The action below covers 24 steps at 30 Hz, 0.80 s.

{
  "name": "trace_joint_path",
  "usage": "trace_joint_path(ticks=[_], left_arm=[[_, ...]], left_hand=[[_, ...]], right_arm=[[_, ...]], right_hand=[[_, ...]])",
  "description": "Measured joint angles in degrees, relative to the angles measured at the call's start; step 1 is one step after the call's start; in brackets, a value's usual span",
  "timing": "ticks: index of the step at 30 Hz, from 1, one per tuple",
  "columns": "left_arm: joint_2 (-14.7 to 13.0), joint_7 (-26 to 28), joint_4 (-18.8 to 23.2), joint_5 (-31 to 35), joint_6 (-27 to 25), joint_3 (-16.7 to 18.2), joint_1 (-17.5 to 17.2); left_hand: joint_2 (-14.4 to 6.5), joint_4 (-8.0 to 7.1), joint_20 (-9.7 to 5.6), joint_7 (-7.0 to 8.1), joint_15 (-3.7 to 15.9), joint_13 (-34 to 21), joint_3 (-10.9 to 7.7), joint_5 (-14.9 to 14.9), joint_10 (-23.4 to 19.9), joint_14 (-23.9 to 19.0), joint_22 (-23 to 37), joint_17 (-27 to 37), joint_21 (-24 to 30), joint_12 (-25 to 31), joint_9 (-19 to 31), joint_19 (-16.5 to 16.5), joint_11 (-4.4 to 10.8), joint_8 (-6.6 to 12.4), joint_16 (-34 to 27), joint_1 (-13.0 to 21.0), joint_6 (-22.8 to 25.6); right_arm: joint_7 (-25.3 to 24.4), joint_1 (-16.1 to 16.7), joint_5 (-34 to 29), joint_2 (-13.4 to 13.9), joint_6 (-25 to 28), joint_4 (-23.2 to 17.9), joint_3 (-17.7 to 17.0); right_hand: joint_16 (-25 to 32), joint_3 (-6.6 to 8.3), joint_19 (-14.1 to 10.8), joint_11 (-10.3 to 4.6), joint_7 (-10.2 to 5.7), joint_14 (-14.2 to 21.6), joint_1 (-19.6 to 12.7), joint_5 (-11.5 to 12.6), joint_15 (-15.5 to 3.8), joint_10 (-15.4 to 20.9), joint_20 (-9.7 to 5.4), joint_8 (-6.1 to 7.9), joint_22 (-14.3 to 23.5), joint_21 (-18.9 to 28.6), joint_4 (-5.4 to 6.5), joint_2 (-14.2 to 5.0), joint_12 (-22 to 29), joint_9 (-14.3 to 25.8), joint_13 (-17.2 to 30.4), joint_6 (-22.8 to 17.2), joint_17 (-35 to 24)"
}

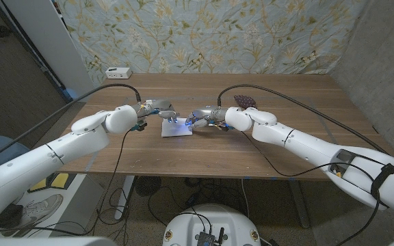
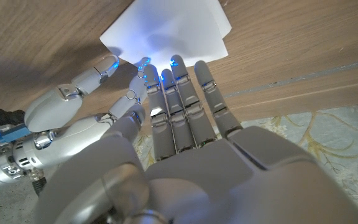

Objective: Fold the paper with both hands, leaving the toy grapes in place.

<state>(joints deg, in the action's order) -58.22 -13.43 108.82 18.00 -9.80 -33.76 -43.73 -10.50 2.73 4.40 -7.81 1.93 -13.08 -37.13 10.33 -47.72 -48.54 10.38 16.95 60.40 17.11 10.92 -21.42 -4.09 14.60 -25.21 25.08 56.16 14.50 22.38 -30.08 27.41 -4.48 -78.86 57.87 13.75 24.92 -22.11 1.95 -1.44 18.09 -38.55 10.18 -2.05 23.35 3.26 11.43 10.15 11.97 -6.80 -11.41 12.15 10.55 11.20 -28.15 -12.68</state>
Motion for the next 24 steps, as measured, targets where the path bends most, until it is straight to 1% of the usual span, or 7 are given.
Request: trace_joint_path(ticks=[1,5,8,10,17,22,24], left_arm=[[0.0,-0.4,0.4,0.0,0.0,-0.2,0.6],[0.1,-1.9,0.5,0.0,0.0,-0.4,0.9],[0.2,-3.4,0.6,0.0,-0.2,-0.6,1.2],[0.2,-4.2,0.6,0.0,-0.4,-0.6,1.2],[0.4,-7.3,0.6,-0.2,-1.6,-1.3,1.9],[0.9,-9.6,0.0,0.1,-2.8,-2.6,3.1],[1.0,-10.3,0.0,0.1,-3.2,-2.7,3.2]], left_hand=[[0.0,0.0,0.0,-0.08,-0.11,-0.2,0.0,0.0,-0.7,-0.5,0.0,0.6,0.0,0.4,0.0,0.0,-0.05,0.0,-0.7,0.0,0.7],[0.0,0.0,0.3,-0.84,-0.36,-1.1,0.0,0.0,-2.8,-1.8,0.0,3.3,0.0,1.1,0.2,-0.3,-0.56,0.0,-3.5,0.0,2.5],[0.0,0.11,0.0,-0.87,-0.18,-1.5,-0.12,0.0,-2.8,-2.0,0.0,4.3,0.0,1.2,0.4,-0.6,-0.62,0.0,-4.1,0.0,2.6],[0.0,0.05,0.0,-0.86,-0.18,-1.7,-0.62,0.0,-2.8,-1.5,0.0,4.5,0.0,1.2,0.4,-0.6,-0.62,-0.12,-4.1,0.0,2.6],[0.0,-0.44,0.0,-0.9,-0.54,-2.5,-2.22,0.3,-0.2,1.1,0.0,3.8,-0.3,0.0,0.7,-0.6,-0.74,-1.6,-2.7,0.0,0.2],[-0.1,-1.41,1.06,-0.65,-1.1,-2.9,-3.19,0.3,2.4,3.9,-0.2,2.4,-1.3,-1.0,0.9,1.1,-0.49,-2.53,-0.4,-0.9,-2.4],[0.2,-1.6,0.92,-0.54,-1.07,-3.0,-3.38,0.3,2.8,4.3,-0.3,2.1,-1.7,-1.0,1.0,1.6,-0.71,-2.75,0.0,-1.2,-2.9]], right_arm=[[0.0,0.0,-0.1,0.0,0.4,0.0,0.0],[0.0,0.2,-0.1,0.1,0.6,-0.3,0.0],[0.1,0.3,-0.2,0.2,0.7,-0.5,0.0],[0.1,0.3,-0.2,0.3,0.7,-0.6,0.0],[0.1,0.4,-0.3,0.4,0.9,-0.9,0.0],[0.2,0.5,-0.3,0.4,0.9,-1.1,0.0],[0.2,0.5,-0.3,0.4,0.9,-1.1,0.0]], right_hand=[[0.0,0.0,0.0,0.0,0.0,0.0,0.0,0.0,0.0,0.0,0.0,0.0,0.0,0.0,0.0,0.0,0.0,0.0,0.0,0.0,0.0],[0.0,0.0,0.0,0.0,0.0,0.0,0.0,0.0,0.0,0.0,0.0,0.0,0.0,0.0,0.0,0.0,0.0,0.0,0.0,0.0,0.0],[0.0,0.0,0.0,0.0,0.0,0.0,0.0,0.0,0.0,0.0,0.0,-0.22,0.0,0.0,0.0,0.0,0.0,0.0,0.0,0.0,0.0],[0.0,0.0,0.0,0.0,0.0,0.0,0.0,0.0,0.0,0.0,0.0,-0.22,0.0,0.0,0.0,0.0,0.0,0.0,0.0,0.0,0.0],[0.0,0.0,0.0,0.0,0.0,0.0,0.0,0.0,0.0,0.0,0.01,-0.22,0.0,0.0,0.0,0.0,0.0,0.0,0.0,0.0,0.0],[0.0,0.0,0.0,0.0,0.0,0.0,0.0,0.0,0.0,0.0,0.01,-0.22,0.0,0.0,0.0,0.03,0.0,0.0,0.1,0.0,0.0],[0.0,0.0,0.0,0.0,0.0,0.0,0.3,0.0,0.01,0.0,0.01,-0.22,0.0,0.0,0.0,0.34,0.0,0.0,0.1,0.0,0.0]])
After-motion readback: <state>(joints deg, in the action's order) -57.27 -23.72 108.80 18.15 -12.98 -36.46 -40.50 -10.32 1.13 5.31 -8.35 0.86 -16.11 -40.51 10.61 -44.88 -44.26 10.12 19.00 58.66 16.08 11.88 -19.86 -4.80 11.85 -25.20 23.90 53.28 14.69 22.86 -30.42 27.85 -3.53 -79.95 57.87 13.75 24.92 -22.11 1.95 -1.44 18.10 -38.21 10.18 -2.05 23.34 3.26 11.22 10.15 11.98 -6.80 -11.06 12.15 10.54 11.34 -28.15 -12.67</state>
